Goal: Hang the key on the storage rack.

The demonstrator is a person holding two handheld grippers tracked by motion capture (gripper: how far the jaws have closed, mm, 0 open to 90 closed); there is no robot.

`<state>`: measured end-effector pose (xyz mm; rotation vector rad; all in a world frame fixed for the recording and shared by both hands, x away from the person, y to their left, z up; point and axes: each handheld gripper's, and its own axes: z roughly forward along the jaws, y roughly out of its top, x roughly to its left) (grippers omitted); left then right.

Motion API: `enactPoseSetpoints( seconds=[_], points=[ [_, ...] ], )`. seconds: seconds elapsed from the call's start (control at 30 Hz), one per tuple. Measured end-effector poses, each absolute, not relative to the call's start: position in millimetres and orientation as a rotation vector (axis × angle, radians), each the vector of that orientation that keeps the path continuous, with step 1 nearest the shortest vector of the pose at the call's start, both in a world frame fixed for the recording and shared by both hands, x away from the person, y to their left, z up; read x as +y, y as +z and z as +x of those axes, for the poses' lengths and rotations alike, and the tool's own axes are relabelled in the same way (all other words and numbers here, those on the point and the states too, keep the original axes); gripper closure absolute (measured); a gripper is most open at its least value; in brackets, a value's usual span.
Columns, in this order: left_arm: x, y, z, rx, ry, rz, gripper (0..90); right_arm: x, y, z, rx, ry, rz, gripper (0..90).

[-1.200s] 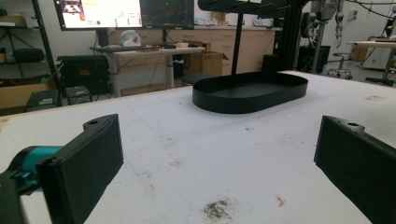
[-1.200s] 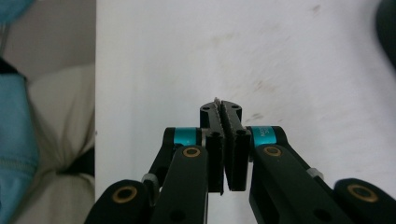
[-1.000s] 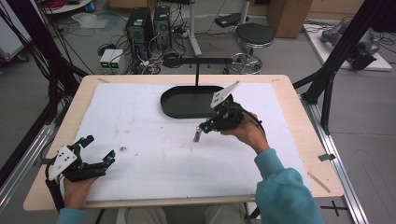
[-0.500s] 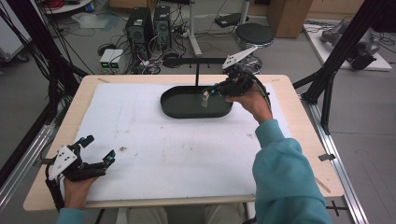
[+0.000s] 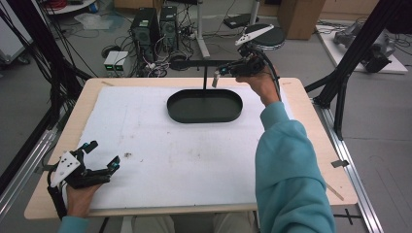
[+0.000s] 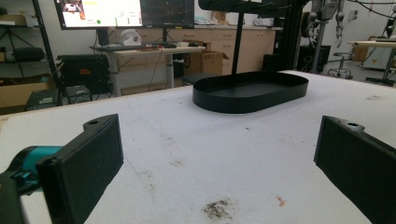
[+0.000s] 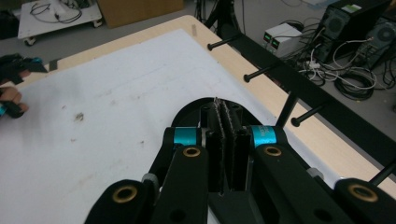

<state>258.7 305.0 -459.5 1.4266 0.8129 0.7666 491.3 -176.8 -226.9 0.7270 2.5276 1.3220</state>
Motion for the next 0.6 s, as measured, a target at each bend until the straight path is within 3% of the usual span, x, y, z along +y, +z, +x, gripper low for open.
enactPoseSetpoints(
  seconds=[0.6],
  points=[
    [305,-460,259,0.815,0.765,1.422,1.7,-161,-248,521,2.505,1.246,0.815,89.0]
  ],
)
